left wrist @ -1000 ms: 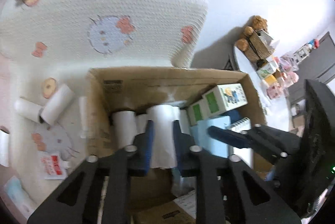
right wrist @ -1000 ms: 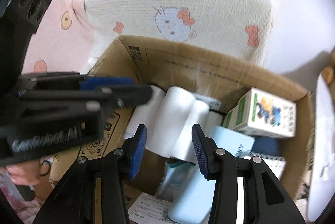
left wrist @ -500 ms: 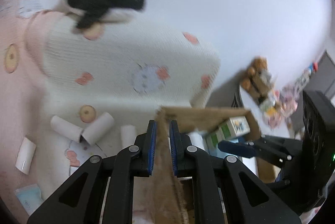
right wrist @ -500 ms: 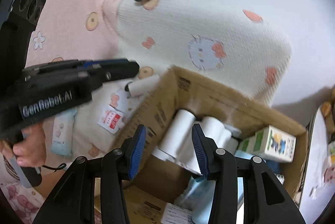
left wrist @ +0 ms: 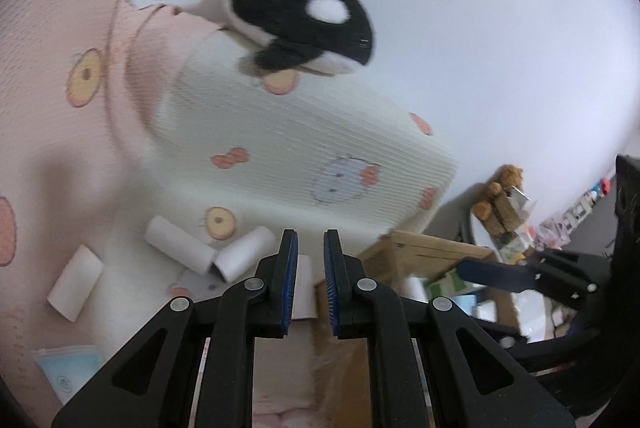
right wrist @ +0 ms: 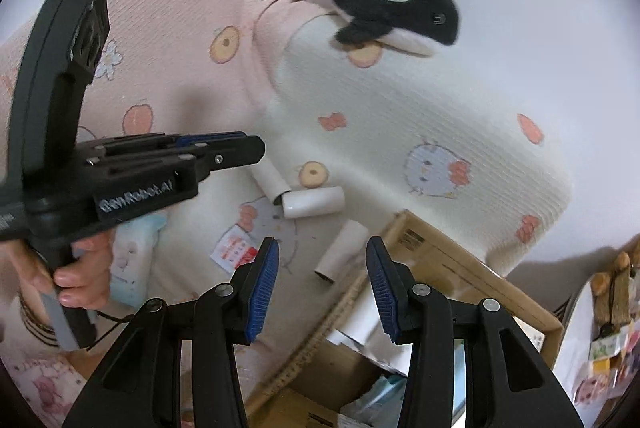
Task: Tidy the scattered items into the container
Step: 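Move the open left tool back toward the tubes on the blanket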
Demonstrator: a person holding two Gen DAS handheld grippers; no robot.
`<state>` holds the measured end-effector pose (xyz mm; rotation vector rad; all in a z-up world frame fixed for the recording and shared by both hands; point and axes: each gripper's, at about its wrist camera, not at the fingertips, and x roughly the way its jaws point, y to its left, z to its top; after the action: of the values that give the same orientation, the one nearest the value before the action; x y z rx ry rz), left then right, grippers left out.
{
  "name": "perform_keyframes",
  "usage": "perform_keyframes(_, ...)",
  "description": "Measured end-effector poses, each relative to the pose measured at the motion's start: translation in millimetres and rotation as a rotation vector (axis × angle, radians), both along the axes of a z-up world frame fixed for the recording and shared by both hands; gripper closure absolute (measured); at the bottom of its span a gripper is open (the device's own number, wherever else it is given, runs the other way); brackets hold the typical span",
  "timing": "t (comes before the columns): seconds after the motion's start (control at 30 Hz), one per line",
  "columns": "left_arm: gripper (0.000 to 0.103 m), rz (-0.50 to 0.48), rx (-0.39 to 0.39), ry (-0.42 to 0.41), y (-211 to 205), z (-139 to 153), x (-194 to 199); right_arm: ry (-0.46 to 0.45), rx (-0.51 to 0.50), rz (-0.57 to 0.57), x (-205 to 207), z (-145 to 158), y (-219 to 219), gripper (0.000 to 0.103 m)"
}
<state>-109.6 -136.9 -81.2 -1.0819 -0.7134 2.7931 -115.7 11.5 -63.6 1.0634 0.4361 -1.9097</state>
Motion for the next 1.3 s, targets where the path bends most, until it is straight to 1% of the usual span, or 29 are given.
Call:
perform_keyframes(0.2, 0.089, 0.037, 0.010, 0.001, -25.3, -28.6, 5.7, -0.088, 0.030, 0.020, -16.6, -7.6, -31.0, 0.061)
perform_keyframes(0.27, 0.089, 0.043, 0.014, -0.008, -31.9, -40.0, 5.6, -0.139, 0.042, 0.026, -23.0, -11.9, -40.9, 0.061)
perform_keyframes(0.4, 0.089, 0.049, 0.013, -0.020, -39.5, -66.6, 1.5, -0.205, 0.099, 0.039, -37.4, -22.5, -66.6, 0.061)
perform_keyframes(0.5, 0.089, 0.045, 0.056, -0.046, -44.4, -90.7, -3.9, -0.238, 0.162, 0.037, -51.1, -35.1, -87.8, 0.061)
perform_keyframes(0.57, 0.089, 0.043, 0.084, -0.060, -46.2, -106.0, -7.4, -0.259, 0.212, 0.025, -63.5, -48.1, -102.4, 0.061)
perform_keyframes(0.6, 0.089, 0.038, 0.093, -0.068, -45.9, -114.1, -9.8, -0.265, 0.221, 0.050, -68.1, -53.5, -106.8, 0.061)
perform_keyframes(0.63, 0.089, 0.033, 0.098, -0.077, -45.5, -121.5, -12.5, -0.284, 0.245, 0.044, -75.3, -62.2, -113.9, 0.061)
perform_keyframes(0.73, 0.089, 0.029, 0.115, -0.136, -42.7, -146.2, -23.0, -0.333, 0.300, 0.027, -94.0, -84.0, -129.8, 0.061)
perform_keyframes(0.83, 0.089, 0.021, 0.175, -0.185, -38.5, -171.8, -31.0, -0.361, 0.356, 0.012, -110.0, -109.4, -144.8, 0.061)
perform_keyframes(0.9, 0.089, 0.015, 0.213, -0.203, -35.1, -183.3, -36.1, -0.373, 0.396, 0.002, -119.7, -128.1, -154.4, 0.061)
perform_keyframes(0.97, 0.087, 0.004, 0.244, -0.217, -29.2, -192.7, -42.0, -0.394, 0.434, -0.012, -127.8, -147.7, -162.6, 0.061)
perform_keyframes(1.1, 0.069, -0.034, 0.310, -0.222, -15.8, -205.9, -48.1, -0.447, 0.492, -0.050, -137.1, -182.6, -170.5, 0.061)
perform_keyframes(1.2, 0.066, -0.057, 0.336, -0.241, -7.3, -214.1, -49.7, -0.460, 0.522, -0.049, -138.1, -196.1, -174.4, 0.061)
perform_keyframes(1.3, 0.063, -0.072, 0.381, -0.268, 2.8, -222.2, -53.7, -0.447, 0.563, -0.043, -137.7, -205.3, -178.0, 0.061)
